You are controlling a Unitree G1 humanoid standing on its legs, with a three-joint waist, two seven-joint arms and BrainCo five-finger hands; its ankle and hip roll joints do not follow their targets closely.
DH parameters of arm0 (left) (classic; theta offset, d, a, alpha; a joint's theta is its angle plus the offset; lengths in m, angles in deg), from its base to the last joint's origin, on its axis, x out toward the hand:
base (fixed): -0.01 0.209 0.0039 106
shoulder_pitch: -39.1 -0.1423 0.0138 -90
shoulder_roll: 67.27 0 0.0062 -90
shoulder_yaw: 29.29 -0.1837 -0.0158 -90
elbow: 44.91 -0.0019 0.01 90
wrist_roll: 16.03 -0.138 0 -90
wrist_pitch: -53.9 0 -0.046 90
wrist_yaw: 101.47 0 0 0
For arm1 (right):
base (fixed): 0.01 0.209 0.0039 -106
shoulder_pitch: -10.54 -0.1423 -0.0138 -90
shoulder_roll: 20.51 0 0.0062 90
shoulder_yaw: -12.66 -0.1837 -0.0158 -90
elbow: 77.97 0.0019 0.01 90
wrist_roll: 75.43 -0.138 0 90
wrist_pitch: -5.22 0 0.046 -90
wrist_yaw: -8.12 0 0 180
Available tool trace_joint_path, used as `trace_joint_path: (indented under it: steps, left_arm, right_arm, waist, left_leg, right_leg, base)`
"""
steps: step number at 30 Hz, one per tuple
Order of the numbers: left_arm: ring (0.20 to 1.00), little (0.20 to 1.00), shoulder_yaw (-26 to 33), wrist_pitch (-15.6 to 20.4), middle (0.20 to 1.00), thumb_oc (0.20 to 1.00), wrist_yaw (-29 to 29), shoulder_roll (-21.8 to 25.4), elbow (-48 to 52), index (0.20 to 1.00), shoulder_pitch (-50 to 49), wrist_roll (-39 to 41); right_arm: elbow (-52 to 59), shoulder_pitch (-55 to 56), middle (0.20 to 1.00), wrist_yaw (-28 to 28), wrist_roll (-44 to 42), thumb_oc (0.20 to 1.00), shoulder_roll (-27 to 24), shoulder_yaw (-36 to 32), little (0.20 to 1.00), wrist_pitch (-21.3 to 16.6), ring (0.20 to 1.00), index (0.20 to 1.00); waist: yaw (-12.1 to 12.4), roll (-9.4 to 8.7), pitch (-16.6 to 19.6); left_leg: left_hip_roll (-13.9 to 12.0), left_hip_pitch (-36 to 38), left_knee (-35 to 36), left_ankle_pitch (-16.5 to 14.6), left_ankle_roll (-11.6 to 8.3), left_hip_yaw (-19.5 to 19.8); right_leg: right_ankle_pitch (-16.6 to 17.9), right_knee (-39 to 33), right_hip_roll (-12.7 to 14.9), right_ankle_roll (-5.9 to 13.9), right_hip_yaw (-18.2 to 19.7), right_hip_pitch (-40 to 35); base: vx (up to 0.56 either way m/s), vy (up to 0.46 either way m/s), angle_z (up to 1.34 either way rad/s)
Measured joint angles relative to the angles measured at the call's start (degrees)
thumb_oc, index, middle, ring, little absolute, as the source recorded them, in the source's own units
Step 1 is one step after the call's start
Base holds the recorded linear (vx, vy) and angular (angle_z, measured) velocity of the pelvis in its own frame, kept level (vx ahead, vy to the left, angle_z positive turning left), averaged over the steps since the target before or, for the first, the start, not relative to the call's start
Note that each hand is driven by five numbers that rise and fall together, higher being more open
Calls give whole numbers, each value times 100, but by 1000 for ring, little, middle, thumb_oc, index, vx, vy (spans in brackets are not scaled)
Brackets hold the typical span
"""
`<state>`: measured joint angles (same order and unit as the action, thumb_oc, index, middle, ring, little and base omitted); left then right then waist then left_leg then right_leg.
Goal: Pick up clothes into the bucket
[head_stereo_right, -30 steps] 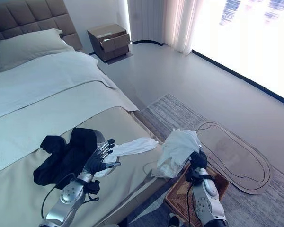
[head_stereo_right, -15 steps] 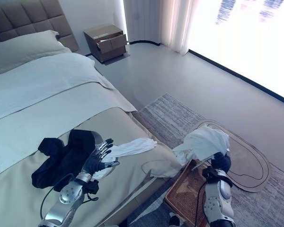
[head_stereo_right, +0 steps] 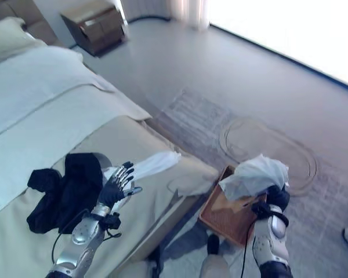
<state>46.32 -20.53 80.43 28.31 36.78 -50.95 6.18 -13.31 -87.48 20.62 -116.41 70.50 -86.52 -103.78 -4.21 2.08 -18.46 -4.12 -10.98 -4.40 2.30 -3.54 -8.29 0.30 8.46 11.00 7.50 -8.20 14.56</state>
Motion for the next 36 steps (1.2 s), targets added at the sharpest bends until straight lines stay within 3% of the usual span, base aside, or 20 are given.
trace_joint_path:
  steps: [7,12,19,25,31,36]
  left_arm:
    - [1000,1000,67,176,1000,1000,368,112,281,1000,500,172]
    - [1000,1000,168,222,1000,1000,547,178,489,1000,524,176]
    - [1000,1000,213,332,1000,1000,826,301,867,1000,669,228]
    - [1000,1000,216,354,1000,1000,1024,375,944,1000,639,230]
    - [1000,1000,208,388,1000,1000,1103,396,1134,1000,654,230]
    - [1000,1000,201,404,1000,1000,1148,432,1187,1000,684,243]
  right_arm:
    - [-194,-642,200,366,285,200,-148,111,200,-23,200,200]
    - [-406,-1072,200,648,380,200,-219,109,200,-73,200,200]
    - [-895,-1929,200,1007,264,200,-516,108,200,-194,200,200]
    - [-1432,-2100,200,1151,156,200,-911,326,200,-193,200,200]
    - [-2347,-2496,200,1194,786,200,-1346,893,200,129,200,200]
    - [-3185,-2975,200,1170,835,200,-1363,1072,200,316,200,200]
  waist:
    - [-29,-124,-735]
    - [-129,-126,-926]
    - [-55,-20,-1053]
    - [70,92,-1110]
    - [76,136,-1132]
    - [218,212,-1157]
  left_leg:
    - [-101,-1218,-1328,-454,41,-3]
    - [-236,-1881,-2073,-705,15,63]
    - [-392,-2802,-2854,-837,21,73]
    - [-450,-3197,-3200,-954,-72,130]
    - [-447,-3588,-3424,-995,-38,156]
    - [-409,-3759,-3480,-994,-37,215]
  right_leg:
    - [-552,1630,141,-200,181,1409]
    - [-823,2378,123,-341,244,2076]
    - [-1018,3180,95,-491,318,3026]
    - [-1138,3538,114,-477,331,3426]
    - [-1122,3694,147,-485,354,3815]
    - [-1133,3853,188,-502,348,4005]
  base:
    - [-125,-54,-4]
    - [-66,-19,3]
    - [-66,-9,2]
    - [15,-9,-1]
    - [-8,-11,-5]
    - [-11,-15,6]
